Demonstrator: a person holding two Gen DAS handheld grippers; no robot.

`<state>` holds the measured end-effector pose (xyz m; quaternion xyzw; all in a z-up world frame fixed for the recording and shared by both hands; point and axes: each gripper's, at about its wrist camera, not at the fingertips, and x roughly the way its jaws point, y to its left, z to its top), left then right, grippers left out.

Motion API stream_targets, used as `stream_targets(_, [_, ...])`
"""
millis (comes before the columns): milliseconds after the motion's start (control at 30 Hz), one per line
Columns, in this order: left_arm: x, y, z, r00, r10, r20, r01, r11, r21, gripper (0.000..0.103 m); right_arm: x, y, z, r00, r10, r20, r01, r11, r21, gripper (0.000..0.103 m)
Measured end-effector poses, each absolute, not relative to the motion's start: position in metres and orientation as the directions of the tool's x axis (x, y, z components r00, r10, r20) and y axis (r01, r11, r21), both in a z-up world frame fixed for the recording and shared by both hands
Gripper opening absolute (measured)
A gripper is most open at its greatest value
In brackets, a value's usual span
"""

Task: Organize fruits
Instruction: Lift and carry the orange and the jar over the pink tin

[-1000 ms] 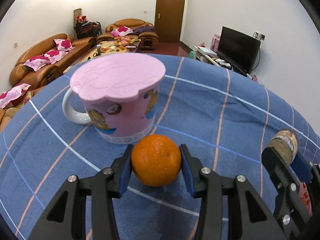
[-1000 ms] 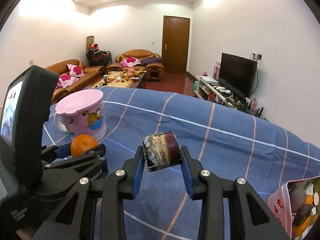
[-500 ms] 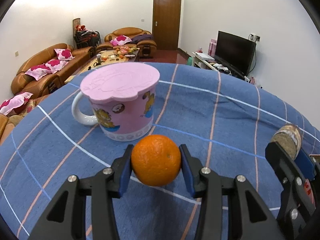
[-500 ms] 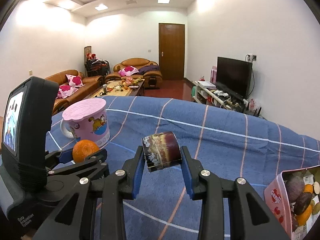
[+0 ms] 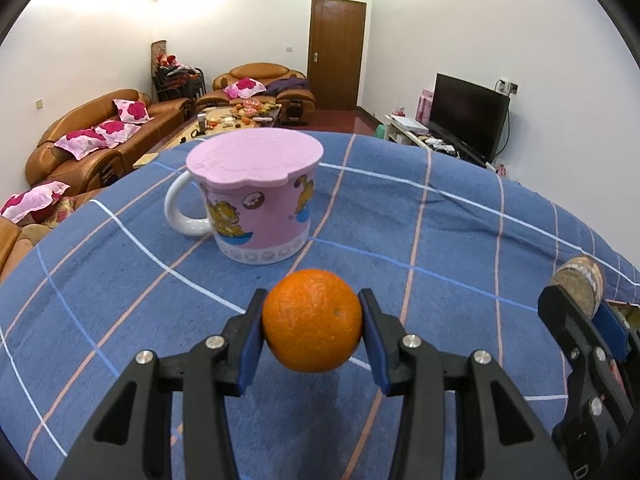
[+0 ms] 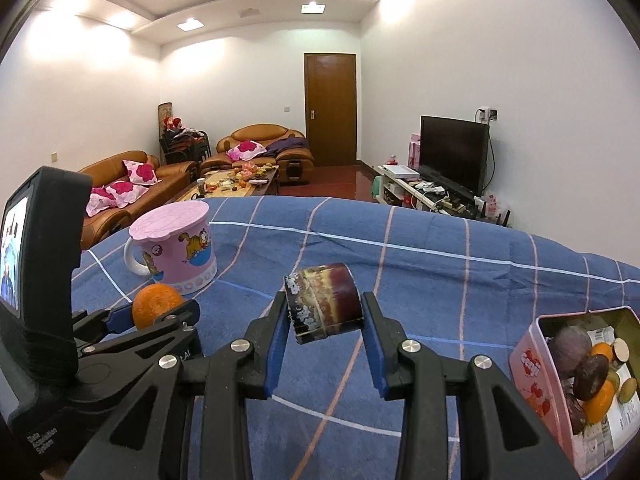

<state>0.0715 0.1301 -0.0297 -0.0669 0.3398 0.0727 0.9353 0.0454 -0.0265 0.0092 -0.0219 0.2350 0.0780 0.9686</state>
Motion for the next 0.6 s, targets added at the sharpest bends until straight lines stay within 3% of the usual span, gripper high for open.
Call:
stream_targets(333, [0.058, 0.127, -0.028, 0.768, 0.101, -0.633, -0.197, 0.977, -0.084, 0.047, 0.033, -0.026, 0.009, 0.883, 0.14, -0.448, -0.167, 0.986, -0.021, 0.037])
stream_targets(600, [0.046, 0.111, -0.021, 0.81, 0.123, -0.573, -0.177, 0.983, -0.04, 0.047, 0.023, -0.033, 0.01, 0.894, 0.121, -0.431, -0.147, 0.989, -0.027, 0.037])
